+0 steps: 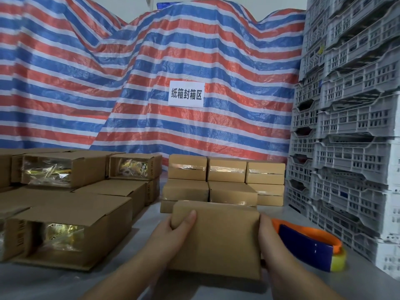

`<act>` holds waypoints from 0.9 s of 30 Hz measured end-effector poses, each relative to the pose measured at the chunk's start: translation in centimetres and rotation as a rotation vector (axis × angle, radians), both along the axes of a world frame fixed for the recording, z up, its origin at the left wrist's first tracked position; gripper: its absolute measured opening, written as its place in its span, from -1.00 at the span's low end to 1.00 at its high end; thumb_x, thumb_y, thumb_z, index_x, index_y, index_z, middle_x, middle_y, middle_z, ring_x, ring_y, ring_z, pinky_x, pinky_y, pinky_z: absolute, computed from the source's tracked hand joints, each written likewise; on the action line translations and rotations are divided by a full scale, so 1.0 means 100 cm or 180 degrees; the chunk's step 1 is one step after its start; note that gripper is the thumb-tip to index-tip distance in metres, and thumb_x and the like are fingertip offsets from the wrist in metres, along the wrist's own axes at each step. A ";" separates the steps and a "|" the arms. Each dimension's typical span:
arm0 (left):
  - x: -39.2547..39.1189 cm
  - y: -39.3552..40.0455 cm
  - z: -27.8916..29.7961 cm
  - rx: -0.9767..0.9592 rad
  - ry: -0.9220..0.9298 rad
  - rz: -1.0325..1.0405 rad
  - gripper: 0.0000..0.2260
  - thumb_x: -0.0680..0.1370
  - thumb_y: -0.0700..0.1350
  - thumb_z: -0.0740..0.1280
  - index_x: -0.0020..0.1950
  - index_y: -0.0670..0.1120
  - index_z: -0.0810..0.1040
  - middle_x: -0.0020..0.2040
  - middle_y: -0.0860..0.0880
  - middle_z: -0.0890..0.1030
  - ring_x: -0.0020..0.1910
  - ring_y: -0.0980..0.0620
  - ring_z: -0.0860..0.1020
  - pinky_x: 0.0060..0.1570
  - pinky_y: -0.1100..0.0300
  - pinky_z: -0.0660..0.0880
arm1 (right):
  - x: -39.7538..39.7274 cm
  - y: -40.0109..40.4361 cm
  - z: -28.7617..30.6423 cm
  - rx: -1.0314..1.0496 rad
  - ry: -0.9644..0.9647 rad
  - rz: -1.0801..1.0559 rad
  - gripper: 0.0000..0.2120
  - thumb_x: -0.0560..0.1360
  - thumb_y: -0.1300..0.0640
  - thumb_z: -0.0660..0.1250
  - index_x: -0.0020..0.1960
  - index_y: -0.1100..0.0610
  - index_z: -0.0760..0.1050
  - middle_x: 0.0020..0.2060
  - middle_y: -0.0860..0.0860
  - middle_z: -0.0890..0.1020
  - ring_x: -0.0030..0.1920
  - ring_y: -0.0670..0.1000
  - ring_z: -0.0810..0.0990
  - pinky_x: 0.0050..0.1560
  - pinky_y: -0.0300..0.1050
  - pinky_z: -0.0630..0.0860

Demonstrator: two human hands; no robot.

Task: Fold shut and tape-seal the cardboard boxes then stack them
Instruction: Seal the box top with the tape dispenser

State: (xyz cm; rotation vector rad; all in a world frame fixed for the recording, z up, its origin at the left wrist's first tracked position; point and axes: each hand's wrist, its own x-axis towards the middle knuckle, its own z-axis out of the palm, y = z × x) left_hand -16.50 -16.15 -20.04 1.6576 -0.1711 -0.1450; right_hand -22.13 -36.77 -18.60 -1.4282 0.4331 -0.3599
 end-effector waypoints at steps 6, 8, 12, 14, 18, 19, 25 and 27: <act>0.025 0.001 0.036 0.0655 0.0238 0.0065 -0.41 0.52 0.33 0.24 0.40 -0.02 0.33 0.03 -0.06 0.53 0.00 -0.06 0.53 -0.08 0.04 0.46 | 0.026 -0.013 0.027 -0.0890 0.0850 0.0242 -0.16 0.54 -0.47 -0.14 0.45 0.16 0.35 0.07 0.24 0.62 0.04 0.22 0.62 -0.05 0.08 0.58; 0.032 0.002 0.037 0.0625 0.0340 -0.0005 -0.47 0.56 0.30 0.21 0.37 -0.02 0.35 0.06 -0.10 0.55 0.02 -0.10 0.54 0.02 -0.03 0.51 | 0.029 -0.015 0.026 -0.1041 0.0942 0.0313 -0.07 0.49 -0.52 -0.12 0.45 0.21 0.35 0.15 0.28 0.60 0.10 0.23 0.61 0.12 0.15 0.58; 0.038 0.002 0.024 0.0712 0.0384 -0.0077 -0.62 0.59 0.25 0.23 0.22 0.00 0.39 0.09 -0.13 0.56 0.09 -0.12 0.54 0.25 -0.07 0.46 | 0.032 -0.013 0.012 -0.0631 0.0946 0.0380 -0.19 0.54 -0.44 0.07 0.42 0.23 0.34 0.22 0.30 0.56 0.22 0.28 0.55 0.32 0.19 0.47; 0.038 0.002 0.018 0.0600 0.0520 -0.0096 -0.59 0.57 0.24 0.27 0.22 -0.05 0.42 0.08 -0.14 0.57 0.06 -0.12 0.55 0.15 -0.03 0.50 | 0.027 -0.016 0.005 -0.0307 0.0837 0.0347 -0.25 0.51 -0.39 0.23 0.41 0.20 0.38 0.21 0.27 0.57 0.24 0.30 0.53 0.34 0.24 0.44; 0.044 0.004 0.017 0.0335 0.0632 -0.0087 -0.46 0.55 0.31 0.22 0.35 -0.06 0.44 0.18 -0.18 0.56 0.15 -0.18 0.54 0.21 -0.09 0.48 | 0.023 -0.021 -0.005 -0.0088 0.0623 0.0329 -0.34 0.44 -0.39 0.33 0.30 0.10 0.54 0.17 0.18 0.63 0.21 0.24 0.56 0.32 0.23 0.46; 0.048 0.004 0.017 0.0228 0.0542 0.0005 -0.43 0.56 0.32 0.18 0.40 -0.04 0.41 0.26 -0.18 0.54 0.22 -0.18 0.51 0.30 -0.13 0.41 | 0.024 -0.020 -0.006 0.0016 0.0558 0.0335 -0.36 0.43 -0.39 0.33 0.26 0.08 0.56 0.14 0.17 0.65 0.19 0.23 0.58 0.31 0.23 0.47; 0.046 -0.013 0.012 -0.0622 0.0745 -0.0423 -0.55 0.50 0.24 0.29 0.24 -0.03 0.52 0.01 -0.17 0.71 0.09 -0.16 0.62 0.02 -0.03 0.49 | 0.031 -0.012 -0.020 0.0471 0.0385 0.0361 -0.67 0.57 -0.27 0.23 -0.02 -0.01 0.51 -0.39 0.12 0.70 -0.09 0.20 0.63 -0.16 0.08 0.54; 0.044 -0.019 0.012 -0.0615 0.0767 -0.0383 -0.61 0.54 0.21 0.28 0.22 -0.02 0.50 0.04 -0.20 0.68 0.07 -0.18 0.62 -0.04 -0.02 0.49 | 0.034 -0.020 -0.022 0.0484 0.0287 0.0359 -0.69 0.59 -0.22 0.23 0.08 0.01 0.53 -0.31 0.16 0.72 -0.06 0.22 0.64 -0.09 0.10 0.56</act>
